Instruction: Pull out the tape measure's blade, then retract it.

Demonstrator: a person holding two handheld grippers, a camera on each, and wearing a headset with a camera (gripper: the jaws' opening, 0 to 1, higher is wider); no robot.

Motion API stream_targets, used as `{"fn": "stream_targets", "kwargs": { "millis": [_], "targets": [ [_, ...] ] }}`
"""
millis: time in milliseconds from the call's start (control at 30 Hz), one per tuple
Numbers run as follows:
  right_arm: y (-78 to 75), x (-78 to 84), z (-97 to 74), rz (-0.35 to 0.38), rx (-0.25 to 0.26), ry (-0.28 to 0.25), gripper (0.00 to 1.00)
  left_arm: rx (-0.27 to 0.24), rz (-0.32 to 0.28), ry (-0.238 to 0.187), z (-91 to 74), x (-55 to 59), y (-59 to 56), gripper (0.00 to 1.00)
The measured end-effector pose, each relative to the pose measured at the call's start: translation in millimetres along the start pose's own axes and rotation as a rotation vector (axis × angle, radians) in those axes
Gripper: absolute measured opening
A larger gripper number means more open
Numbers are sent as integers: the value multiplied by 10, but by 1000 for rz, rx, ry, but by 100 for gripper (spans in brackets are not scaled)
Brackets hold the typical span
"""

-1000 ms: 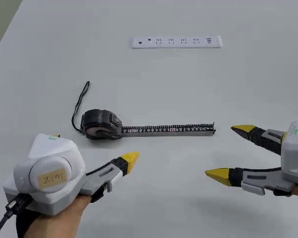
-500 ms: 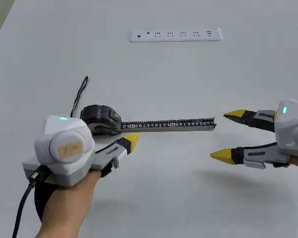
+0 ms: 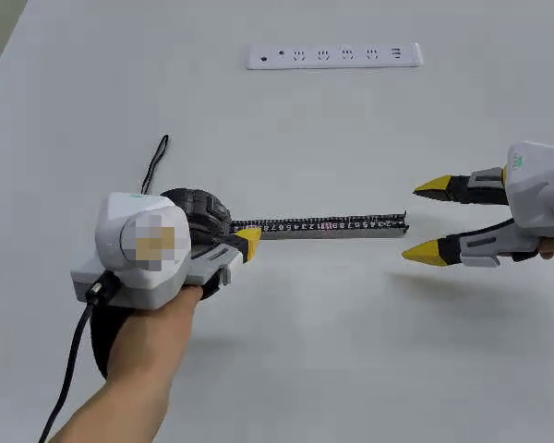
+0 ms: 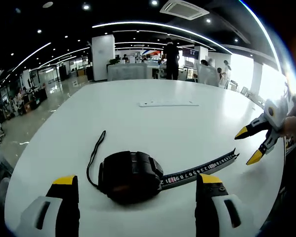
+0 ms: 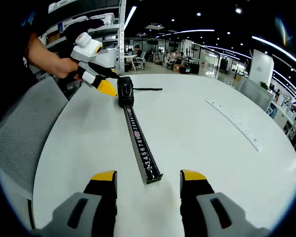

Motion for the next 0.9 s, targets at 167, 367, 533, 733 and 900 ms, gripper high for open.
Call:
{"fn": "stream_targets", "kwargs": {
  "millis": [167, 367, 533, 733, 900],
  "targets": [
    [-80, 33, 44, -25, -30, 17, 45, -14, -11, 5, 71, -23, 14, 94],
    [-135, 60, 92, -55, -65, 39, 41, -28, -25, 12, 156, -47, 31, 92],
    [-142, 61, 105, -68, -75, 45, 35, -31, -33, 16, 172, -52, 36, 91],
    [-148, 62, 112, -70, -79, 47, 28, -32, -37, 18, 180, -52, 37, 87],
    [-177, 72, 162, -87, -103, 57, 24, -41, -48, 32, 250, -47, 48, 86]
  ]
}}
Point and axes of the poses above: the centre of the closed fingertips' face, and the gripper's own axes: z roughly forward along the fingers, y roughly to its left, x roughly out of its underside, the point moved 6 cm from there along -z, roughly backward along the fingers, and after that the axes turned 8 degrees about y, right-handed, at the moved point
